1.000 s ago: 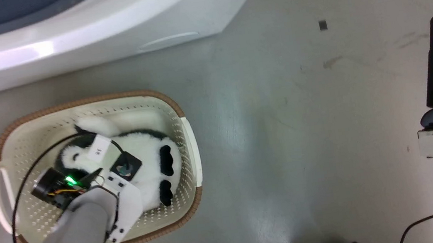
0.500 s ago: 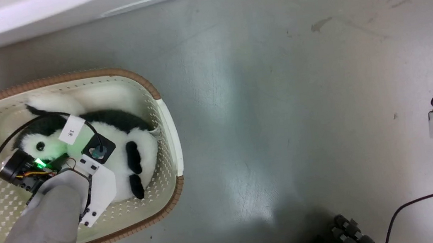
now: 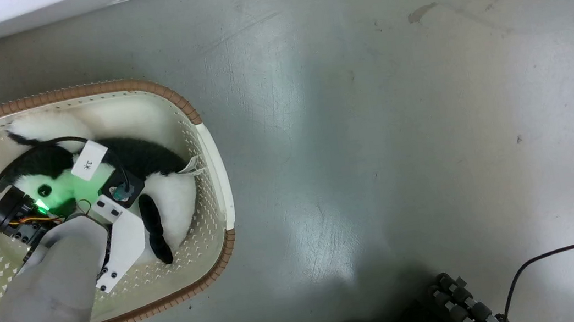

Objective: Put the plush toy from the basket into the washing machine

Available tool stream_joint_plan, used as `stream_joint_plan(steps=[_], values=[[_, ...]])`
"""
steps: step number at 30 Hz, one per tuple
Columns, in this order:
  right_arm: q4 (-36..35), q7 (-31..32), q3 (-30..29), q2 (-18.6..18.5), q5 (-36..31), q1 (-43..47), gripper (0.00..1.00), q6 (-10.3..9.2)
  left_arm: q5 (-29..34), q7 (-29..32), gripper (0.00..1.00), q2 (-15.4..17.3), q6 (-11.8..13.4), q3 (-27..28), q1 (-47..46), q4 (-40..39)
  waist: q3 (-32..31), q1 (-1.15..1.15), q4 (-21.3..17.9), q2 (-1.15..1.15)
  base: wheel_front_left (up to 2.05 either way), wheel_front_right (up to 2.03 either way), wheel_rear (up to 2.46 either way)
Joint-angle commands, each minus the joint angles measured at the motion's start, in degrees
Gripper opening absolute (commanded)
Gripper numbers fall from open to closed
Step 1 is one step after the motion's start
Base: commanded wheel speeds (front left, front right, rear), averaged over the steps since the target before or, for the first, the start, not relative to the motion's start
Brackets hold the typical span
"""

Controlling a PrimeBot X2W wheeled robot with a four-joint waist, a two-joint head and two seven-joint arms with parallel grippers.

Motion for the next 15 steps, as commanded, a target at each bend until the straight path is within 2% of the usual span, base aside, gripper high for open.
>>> stream_joint_plan(steps=[1, 9, 15], values=[[-0.1, -0.3, -0.1, 0.0, 0.4, -0.8, 1.0, -0.04, -0.4, 0.8, 0.0, 0.5, 0.1, -0.2, 1.0, 1.3, -0.1, 0.0, 0.0, 0.0, 0.0, 0.0, 0.0], [-0.2, -0.3, -0.4, 0.0, 0.0, -0.8, 1.0, -0.04, -1.4, 0.9, 0.0, 0.1, -0.8, -0.9, 0.4, 1.3, -1.2, 0.0, 0.4, 0.0, 0.0, 0.0, 0.0], [0.5, -0.3, -0.7, 0.0, -0.7, -0.4, 1.0, -0.04, -2.3, -1.6, 0.0, -0.9, -0.8, -1.3, 1.6, 1.3, -3.6, 0.0, 0.9, 0.0, 0.0, 0.0, 0.0]])
